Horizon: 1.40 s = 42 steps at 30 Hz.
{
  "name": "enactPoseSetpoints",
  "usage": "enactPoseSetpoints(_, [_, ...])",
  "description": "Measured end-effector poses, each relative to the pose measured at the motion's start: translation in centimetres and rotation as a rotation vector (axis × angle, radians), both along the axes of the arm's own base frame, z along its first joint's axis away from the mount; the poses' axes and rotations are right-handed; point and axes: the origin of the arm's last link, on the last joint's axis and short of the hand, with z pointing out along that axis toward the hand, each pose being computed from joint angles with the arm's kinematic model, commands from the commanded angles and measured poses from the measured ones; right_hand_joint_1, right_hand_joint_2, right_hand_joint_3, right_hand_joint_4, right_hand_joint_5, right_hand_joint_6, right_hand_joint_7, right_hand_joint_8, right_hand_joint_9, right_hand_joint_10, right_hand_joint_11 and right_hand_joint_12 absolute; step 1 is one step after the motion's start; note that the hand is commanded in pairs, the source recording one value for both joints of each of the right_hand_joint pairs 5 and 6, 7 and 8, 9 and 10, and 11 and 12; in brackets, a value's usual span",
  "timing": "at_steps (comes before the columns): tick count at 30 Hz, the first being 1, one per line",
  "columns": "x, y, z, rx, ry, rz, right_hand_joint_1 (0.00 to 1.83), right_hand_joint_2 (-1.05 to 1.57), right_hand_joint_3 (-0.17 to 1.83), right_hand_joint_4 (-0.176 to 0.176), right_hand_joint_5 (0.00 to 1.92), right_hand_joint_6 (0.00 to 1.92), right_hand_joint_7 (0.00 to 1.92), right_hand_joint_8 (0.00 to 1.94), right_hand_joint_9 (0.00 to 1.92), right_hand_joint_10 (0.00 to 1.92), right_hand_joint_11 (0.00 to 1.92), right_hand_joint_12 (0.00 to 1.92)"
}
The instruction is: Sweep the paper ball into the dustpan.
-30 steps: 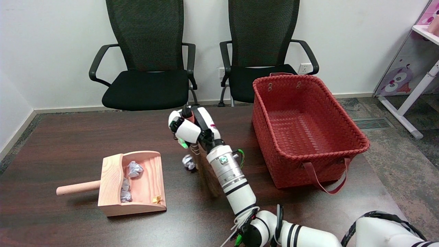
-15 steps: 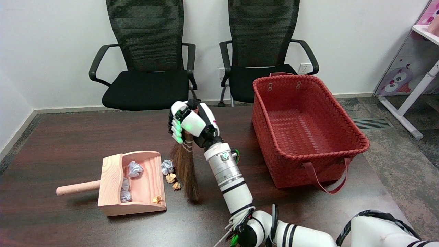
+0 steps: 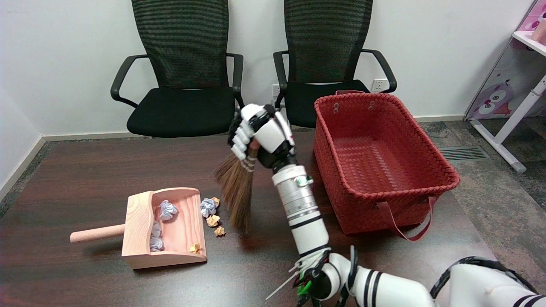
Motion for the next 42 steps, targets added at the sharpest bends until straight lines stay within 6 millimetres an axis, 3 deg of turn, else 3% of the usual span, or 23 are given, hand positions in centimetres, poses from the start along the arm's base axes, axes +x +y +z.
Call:
enactPoseSetpoints(12, [3.2, 0.0, 4.9, -0.058, -0.046, 0.063, 0.66, 1.46, 1.71, 0.004, 1.92, 1.92, 1.92, 1.92, 1.92, 1.92, 1.92, 1.92])
enactPoseSetpoints(20, [5.1, -0.4, 6.2, -0.078, 0.068, 0.065, 0.66, 1.53, 1.67, 0.008, 1.92, 1.92, 1.92, 1.92, 1.92, 1.92, 1.92, 1.92])
enactPoseSetpoints(33, [7.1, -1.8, 5.2, -0.064, 0.384, 0.045, 0.67, 1.57, 1.65, 0.006, 1.92, 1.92, 1.92, 1.92, 1.92, 1.92, 1.92, 1.92])
enactPoseSetpoints(42, [6.0, -2.7, 2.8, -0.047, 0.625, 0.064, 0.71, 1.57, 1.61, 0.006, 1.92, 1.92, 1.92, 1.92, 1.92, 1.92, 1.92, 1.92])
